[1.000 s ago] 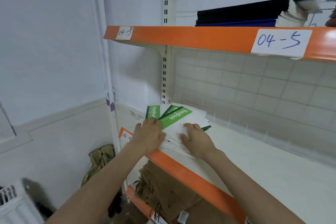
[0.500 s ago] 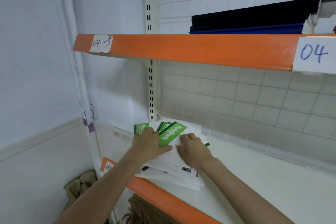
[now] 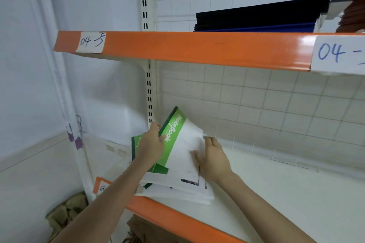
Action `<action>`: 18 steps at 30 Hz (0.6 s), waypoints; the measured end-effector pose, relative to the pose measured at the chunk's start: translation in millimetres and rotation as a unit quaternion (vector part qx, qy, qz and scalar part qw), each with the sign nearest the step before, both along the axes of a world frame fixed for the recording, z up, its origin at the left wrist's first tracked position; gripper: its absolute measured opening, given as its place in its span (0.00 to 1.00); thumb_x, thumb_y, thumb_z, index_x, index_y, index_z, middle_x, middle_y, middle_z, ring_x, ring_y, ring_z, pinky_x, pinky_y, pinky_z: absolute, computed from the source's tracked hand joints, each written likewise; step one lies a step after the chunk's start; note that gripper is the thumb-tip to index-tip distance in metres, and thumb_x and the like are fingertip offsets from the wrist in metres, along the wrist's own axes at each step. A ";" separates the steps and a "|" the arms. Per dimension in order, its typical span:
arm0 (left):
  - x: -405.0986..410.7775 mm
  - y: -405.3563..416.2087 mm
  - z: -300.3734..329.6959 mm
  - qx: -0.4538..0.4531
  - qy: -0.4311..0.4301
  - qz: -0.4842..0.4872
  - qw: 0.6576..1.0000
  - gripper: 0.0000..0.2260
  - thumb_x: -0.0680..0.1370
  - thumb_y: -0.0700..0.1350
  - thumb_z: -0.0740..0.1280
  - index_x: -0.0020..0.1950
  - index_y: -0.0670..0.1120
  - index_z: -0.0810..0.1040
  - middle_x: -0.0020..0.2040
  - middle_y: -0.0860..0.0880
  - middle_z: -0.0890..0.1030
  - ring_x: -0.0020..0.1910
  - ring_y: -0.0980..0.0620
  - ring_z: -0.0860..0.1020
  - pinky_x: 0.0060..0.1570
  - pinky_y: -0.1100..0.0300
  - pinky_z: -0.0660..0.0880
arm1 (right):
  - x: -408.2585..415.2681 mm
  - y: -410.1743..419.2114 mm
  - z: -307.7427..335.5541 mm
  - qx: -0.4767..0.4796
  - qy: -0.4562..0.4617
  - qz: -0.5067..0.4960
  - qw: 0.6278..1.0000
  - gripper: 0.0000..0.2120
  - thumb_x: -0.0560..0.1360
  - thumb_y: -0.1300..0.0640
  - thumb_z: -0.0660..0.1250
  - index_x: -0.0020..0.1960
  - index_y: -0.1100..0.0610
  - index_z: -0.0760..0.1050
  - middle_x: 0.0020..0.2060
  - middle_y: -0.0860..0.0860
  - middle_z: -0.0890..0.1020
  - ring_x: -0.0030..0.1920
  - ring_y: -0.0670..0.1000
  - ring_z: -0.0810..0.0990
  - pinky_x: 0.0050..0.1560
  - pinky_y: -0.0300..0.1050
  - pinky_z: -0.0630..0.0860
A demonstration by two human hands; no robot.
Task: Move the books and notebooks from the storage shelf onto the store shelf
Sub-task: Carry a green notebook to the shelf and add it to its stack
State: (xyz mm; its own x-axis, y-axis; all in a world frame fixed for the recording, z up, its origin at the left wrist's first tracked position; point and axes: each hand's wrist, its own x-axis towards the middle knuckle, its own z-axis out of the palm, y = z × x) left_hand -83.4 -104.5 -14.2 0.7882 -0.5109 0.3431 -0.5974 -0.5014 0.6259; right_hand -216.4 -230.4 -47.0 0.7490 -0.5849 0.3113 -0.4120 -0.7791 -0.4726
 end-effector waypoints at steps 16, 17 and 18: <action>13.4 2.3 -16.5 0.277 -0.061 0.000 0.959 0.24 0.70 0.67 0.66 0.43 0.46 0.68 0.46 0.47 0.76 0.46 0.50 0.76 0.40 0.59 0.75 | -19.6 -16.1 16.1 0.506 -0.274 -0.041 0.817 0.10 0.82 0.62 0.54 0.60 0.59 0.71 0.49 0.56 0.80 0.42 0.53 0.80 0.40 0.50 0.79; 12.3 0.9 -16.9 0.268 -0.036 -0.016 0.963 0.23 0.70 0.65 0.68 0.44 0.46 0.68 0.45 0.48 0.76 0.45 0.51 0.76 0.39 0.60 0.74 | -20.2 -16.1 15.9 0.509 -0.277 -0.041 0.814 0.10 0.82 0.62 0.54 0.59 0.59 0.71 0.48 0.55 0.80 0.41 0.53 0.80 0.38 0.48 0.78; 10.5 -0.2 -17.2 0.244 -0.009 -0.028 0.969 0.21 0.71 0.62 0.69 0.43 0.46 0.68 0.43 0.49 0.75 0.43 0.52 0.75 0.37 0.61 0.74 | -20.3 -16.1 14.6 0.509 -0.277 -0.042 0.814 0.09 0.82 0.62 0.54 0.59 0.59 0.71 0.47 0.55 0.80 0.41 0.52 0.80 0.37 0.47 0.78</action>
State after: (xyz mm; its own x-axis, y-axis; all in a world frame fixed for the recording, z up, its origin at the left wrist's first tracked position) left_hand -72.9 -104.8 -31.4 0.7505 -0.6578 0.0640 -0.6411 -0.7011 0.3120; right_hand -236.7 -246.5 -32.4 0.6037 -0.7920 -0.0909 0.0521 0.1530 -0.9869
